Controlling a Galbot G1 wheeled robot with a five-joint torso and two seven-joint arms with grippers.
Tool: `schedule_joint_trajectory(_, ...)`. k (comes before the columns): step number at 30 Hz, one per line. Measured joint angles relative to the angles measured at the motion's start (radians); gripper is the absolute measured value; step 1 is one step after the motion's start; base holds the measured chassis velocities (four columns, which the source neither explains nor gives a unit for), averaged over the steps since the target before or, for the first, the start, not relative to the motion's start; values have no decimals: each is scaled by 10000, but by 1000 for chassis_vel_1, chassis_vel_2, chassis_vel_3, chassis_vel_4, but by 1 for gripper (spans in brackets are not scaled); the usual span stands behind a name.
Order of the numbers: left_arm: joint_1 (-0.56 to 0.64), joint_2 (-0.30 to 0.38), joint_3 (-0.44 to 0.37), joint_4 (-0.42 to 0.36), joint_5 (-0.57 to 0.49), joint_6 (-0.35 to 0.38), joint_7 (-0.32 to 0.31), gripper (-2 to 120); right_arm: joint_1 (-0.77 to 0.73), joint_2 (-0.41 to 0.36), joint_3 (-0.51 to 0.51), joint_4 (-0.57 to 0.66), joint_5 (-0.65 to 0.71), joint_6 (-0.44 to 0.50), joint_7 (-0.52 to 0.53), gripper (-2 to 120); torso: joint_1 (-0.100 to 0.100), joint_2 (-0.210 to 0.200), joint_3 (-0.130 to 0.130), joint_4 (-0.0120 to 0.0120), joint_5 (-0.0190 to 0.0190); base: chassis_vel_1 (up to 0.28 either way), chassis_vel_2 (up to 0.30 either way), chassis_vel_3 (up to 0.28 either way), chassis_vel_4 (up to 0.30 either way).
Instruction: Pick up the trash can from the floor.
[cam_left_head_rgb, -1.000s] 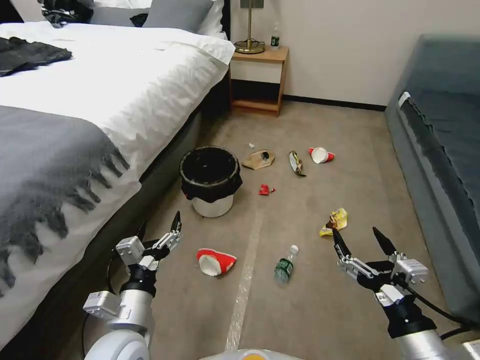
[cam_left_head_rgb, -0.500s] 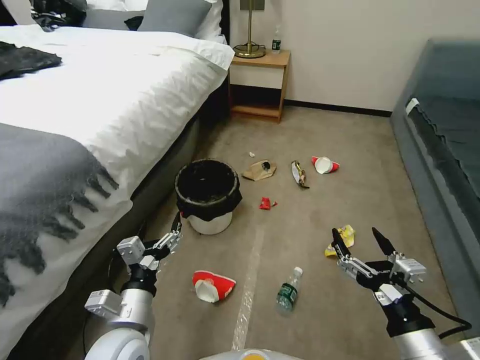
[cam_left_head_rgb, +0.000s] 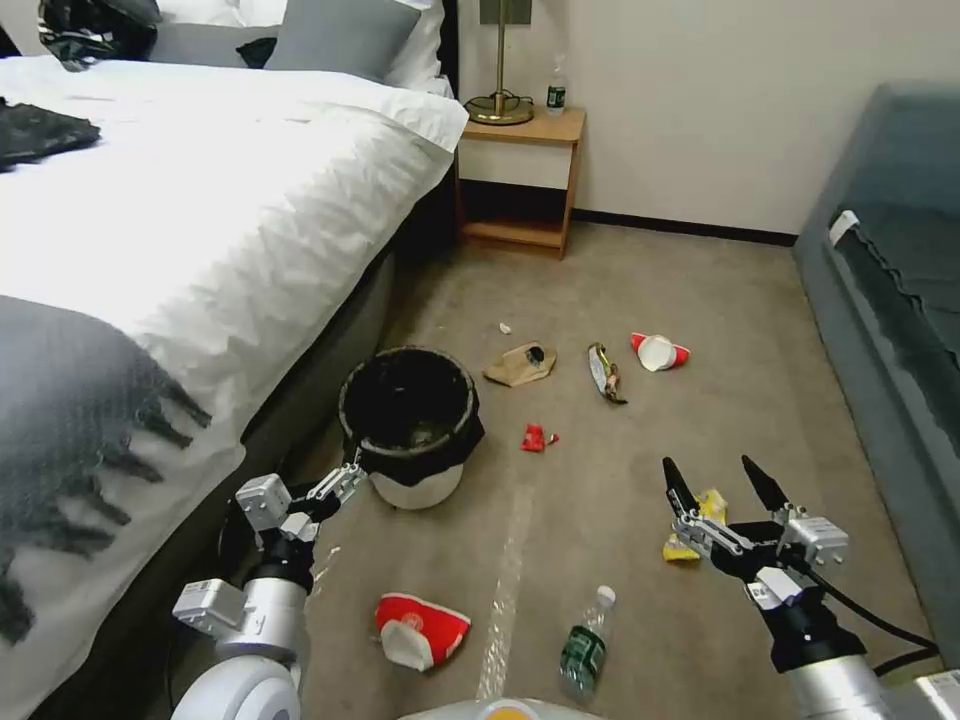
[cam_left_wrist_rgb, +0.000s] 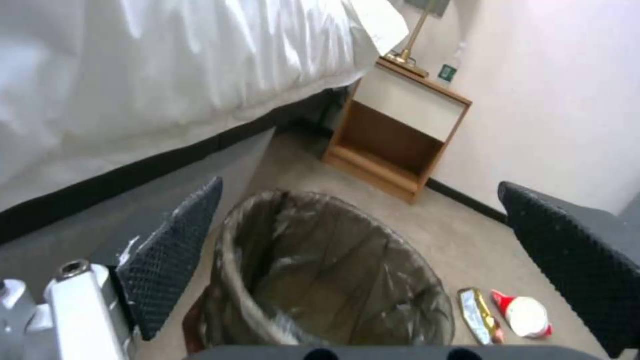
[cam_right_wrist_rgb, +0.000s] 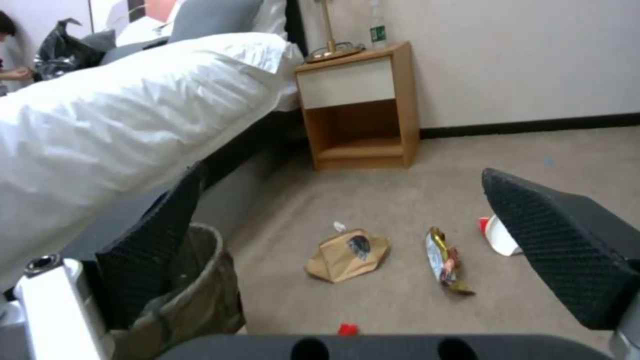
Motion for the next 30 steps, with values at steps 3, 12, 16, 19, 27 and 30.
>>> schedule_joint_trajectory(3, 16, -2, 0, -39, -4, -5, 0, 100, -21, 2, -8, 40, 81, -85, 62, 100, 0, 0, 1, -1, 0, -128, 113, 101, -146)
schedule_joint_trajectory(12, -2, 61, -79, -167, -249, 144, -234, 100, -85, 10, -15, 96, 141, -142, 16, 100, 0, 0, 0, 0, 0, -24, 27, 30, -18)
schedule_joint_trajectory(16, -171, 289, -245, -269, -772, 711, -727, 100, -118, 13, -19, 99, 136, -143, -28, 100, 0, -1, -1, 0, 0, 0, 0, 0, 0)
schedule_joint_trajectory(19, -644, 804, -635, -181, -1900, 1614, -1223, 100, -142, -28, 0, 113, 135, -142, -45, 100, -1, -1, -1, -1, 1, 0, 0, 0, 0)
schedule_joint_trajectory(27, -2536, 2507, -868, 1041, -4354, 3542, -2153, 100, -153, -123, 46, 112, 141, -142, -46, 100, 0, -1, 0, -3, -1, 0, 0, 0, 0)
schedule_joint_trajectory(30, -3236, 2939, -602, 1585, -5175, 4042, -2416, 100, -153, -124, 43, 71, 127, -143, -46, 100, 1, -1, 0, -2, 0, 0, 0, 0, 0)
